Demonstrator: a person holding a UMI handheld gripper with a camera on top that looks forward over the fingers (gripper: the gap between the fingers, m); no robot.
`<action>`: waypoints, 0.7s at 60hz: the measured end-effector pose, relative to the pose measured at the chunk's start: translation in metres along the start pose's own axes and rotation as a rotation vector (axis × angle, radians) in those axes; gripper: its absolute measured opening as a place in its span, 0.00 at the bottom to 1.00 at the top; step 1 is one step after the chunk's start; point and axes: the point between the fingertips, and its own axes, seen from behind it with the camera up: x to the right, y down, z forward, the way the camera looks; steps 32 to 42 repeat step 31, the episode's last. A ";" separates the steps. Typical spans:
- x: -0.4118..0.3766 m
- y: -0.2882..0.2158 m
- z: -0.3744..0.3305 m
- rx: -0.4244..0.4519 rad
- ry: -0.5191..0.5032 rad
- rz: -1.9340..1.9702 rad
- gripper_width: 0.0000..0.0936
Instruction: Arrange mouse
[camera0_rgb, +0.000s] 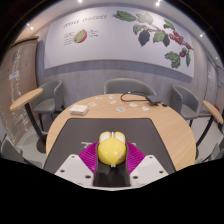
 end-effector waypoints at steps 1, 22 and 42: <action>0.000 -0.002 0.000 0.009 0.002 -0.003 0.39; 0.018 -0.007 -0.038 -0.042 -0.199 -0.177 0.91; 0.063 0.003 -0.084 -0.062 -0.273 -0.144 0.91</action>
